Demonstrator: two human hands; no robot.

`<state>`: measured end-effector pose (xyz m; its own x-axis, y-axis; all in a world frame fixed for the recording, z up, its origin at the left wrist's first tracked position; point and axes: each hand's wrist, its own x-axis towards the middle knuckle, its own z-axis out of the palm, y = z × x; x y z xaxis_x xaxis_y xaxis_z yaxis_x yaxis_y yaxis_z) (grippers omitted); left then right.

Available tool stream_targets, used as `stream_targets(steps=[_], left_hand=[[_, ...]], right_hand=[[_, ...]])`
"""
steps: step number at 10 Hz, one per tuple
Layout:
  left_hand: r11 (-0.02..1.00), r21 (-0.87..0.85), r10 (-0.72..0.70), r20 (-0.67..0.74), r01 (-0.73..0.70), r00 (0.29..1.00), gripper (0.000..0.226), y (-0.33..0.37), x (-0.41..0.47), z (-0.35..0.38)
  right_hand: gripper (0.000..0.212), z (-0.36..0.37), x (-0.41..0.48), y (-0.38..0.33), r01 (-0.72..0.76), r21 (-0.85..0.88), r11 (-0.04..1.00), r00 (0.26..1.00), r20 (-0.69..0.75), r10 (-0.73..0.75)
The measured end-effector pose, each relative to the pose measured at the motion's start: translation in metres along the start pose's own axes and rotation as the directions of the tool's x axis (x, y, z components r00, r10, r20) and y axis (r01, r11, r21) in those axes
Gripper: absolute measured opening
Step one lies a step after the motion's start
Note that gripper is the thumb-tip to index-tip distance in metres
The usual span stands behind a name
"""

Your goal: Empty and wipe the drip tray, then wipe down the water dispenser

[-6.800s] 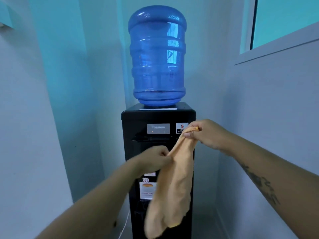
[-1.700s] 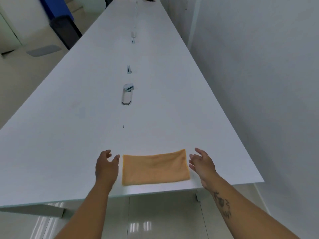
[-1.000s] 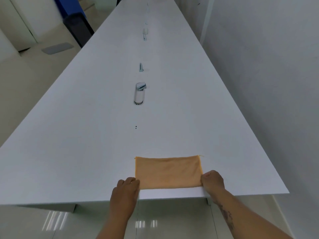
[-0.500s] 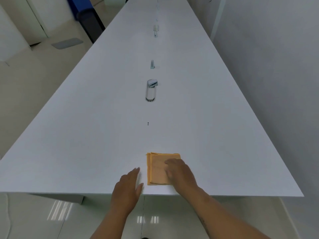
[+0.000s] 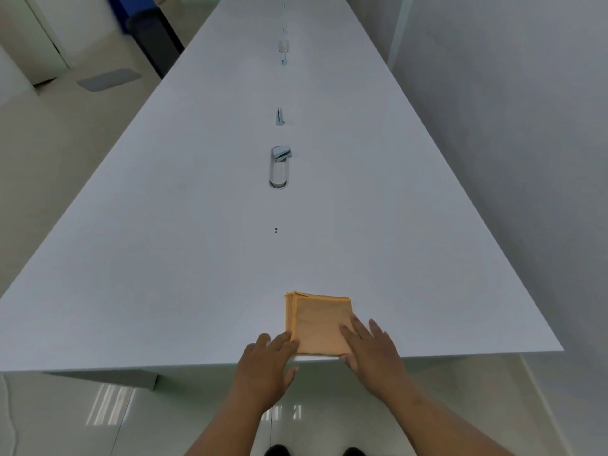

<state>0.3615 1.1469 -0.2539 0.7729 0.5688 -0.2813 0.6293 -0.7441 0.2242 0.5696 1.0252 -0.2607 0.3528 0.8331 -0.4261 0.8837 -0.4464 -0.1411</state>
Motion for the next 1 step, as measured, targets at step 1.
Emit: stream_targets(steps=[1], left_hand=[[0.999, -0.035, -0.022, -0.06, 0.02, 0.998, 0.053, 0.0062, 0.0064, -0.0195]], right_hand=[[0.074, -0.0235, 0.0049, 0.0005, 0.003, 0.092, 0.996, 1.0, -0.017, -0.002]])
